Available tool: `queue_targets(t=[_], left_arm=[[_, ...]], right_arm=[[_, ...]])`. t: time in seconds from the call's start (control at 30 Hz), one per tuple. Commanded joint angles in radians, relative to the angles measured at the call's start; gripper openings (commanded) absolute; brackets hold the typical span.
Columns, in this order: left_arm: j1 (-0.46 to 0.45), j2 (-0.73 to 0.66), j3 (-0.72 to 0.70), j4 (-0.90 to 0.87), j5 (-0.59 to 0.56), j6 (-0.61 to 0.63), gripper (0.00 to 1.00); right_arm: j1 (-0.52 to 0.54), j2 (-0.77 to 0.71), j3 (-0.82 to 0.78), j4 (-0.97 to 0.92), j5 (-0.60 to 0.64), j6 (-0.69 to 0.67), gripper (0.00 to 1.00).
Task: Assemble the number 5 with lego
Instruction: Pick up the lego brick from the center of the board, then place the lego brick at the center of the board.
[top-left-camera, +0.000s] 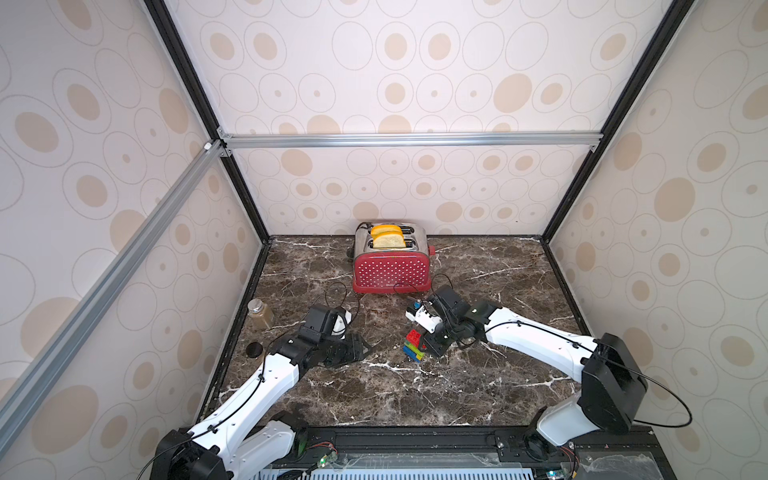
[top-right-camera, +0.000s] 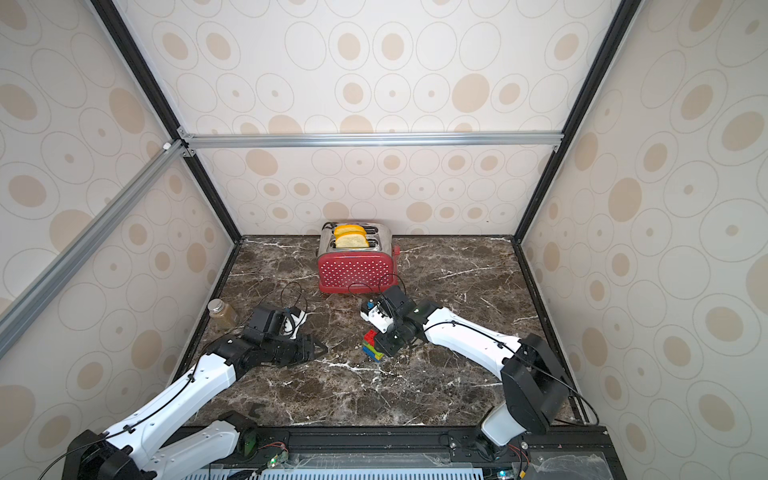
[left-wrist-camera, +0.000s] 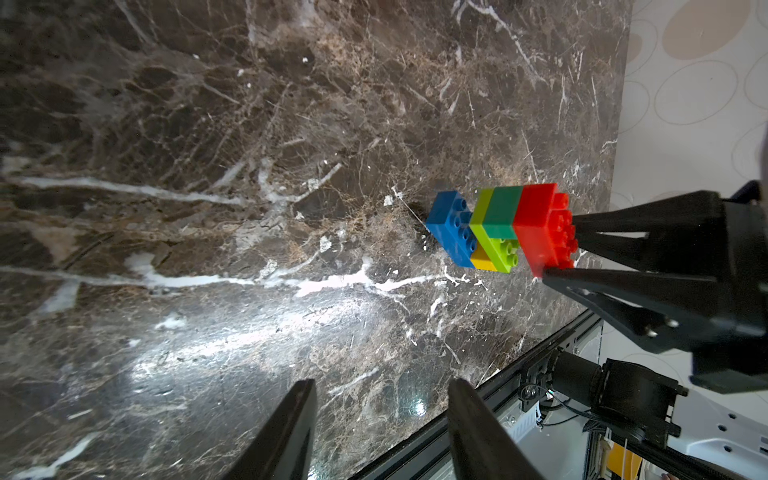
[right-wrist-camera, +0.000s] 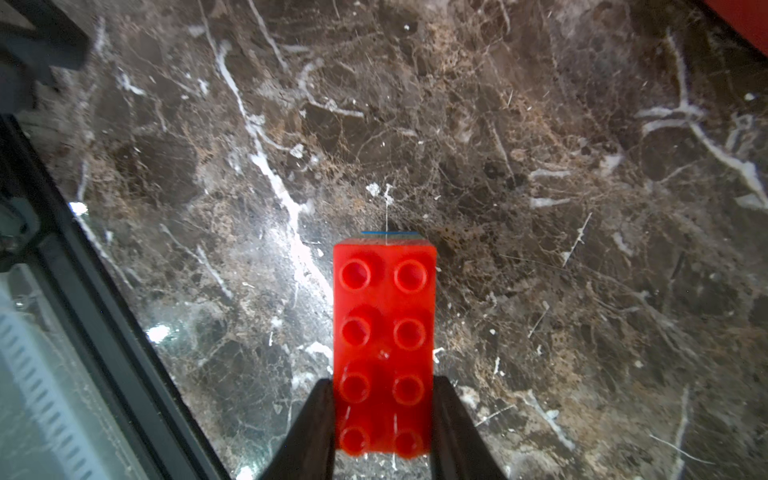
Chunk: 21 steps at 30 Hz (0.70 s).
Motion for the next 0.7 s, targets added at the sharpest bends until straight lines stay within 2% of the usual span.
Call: queue_targets(t=[0.0,0.27,0.5,0.67], left_arm=[[-0.005,-0.018,0.025,-0.02,-0.016,0.01,0.54],[-0.005,-0.012,0.035,-0.03,-0.022,0.018,0.53],[-0.005,-0.005,0.036,-0.034,-0.025,0.022,0.53],[-0.005,-0.001,0.038,-0.035,-0.028,0.026,0.53]], right_arm=[[-0.025,-0.035,-0.023,0.017,-0.115,0.017,0.27],[-0.092,-0.013,-0.068,0.093,-0.352,0.068,0.27],[-0.127,0.049,-0.105,0.168,-0.487,0.108,0.27],[-0.151,0.094,-0.117,0.195,-0.527,0.113,0.27]])
